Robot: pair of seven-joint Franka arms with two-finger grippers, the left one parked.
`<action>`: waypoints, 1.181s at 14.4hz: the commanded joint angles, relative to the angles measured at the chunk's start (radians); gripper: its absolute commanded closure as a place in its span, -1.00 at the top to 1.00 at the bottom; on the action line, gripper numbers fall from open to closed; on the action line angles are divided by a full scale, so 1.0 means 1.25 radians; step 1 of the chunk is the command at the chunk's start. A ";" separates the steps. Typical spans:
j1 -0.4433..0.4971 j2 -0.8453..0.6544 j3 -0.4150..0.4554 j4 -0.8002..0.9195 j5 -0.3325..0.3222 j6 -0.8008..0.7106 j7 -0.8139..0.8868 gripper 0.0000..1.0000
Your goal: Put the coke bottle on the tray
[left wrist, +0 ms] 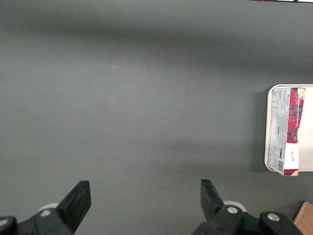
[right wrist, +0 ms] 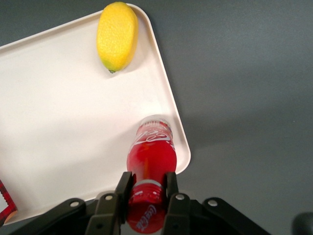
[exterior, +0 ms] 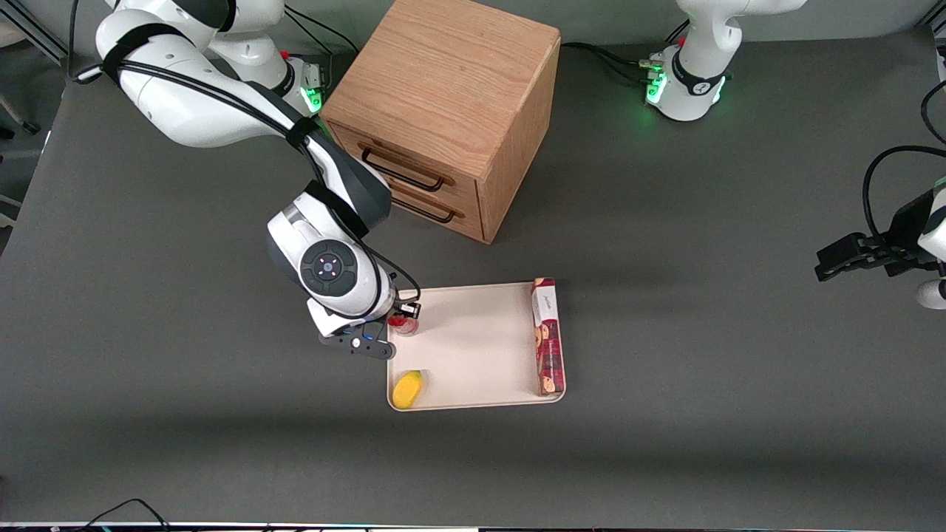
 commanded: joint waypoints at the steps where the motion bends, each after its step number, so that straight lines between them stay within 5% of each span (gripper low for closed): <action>1: -0.007 -0.020 0.014 0.003 -0.020 -0.006 0.028 1.00; 6: -0.023 -0.164 0.031 0.017 -0.018 -0.104 0.006 1.00; 9: -0.054 -0.300 0.036 0.038 0.000 -0.287 -0.199 1.00; 11: -0.090 -0.384 0.018 0.035 0.065 -0.387 -0.312 1.00; 15: -0.103 -0.564 -0.259 -0.046 0.263 -0.433 -0.620 1.00; 17: -0.103 -0.628 -0.359 -0.149 0.281 -0.378 -0.751 1.00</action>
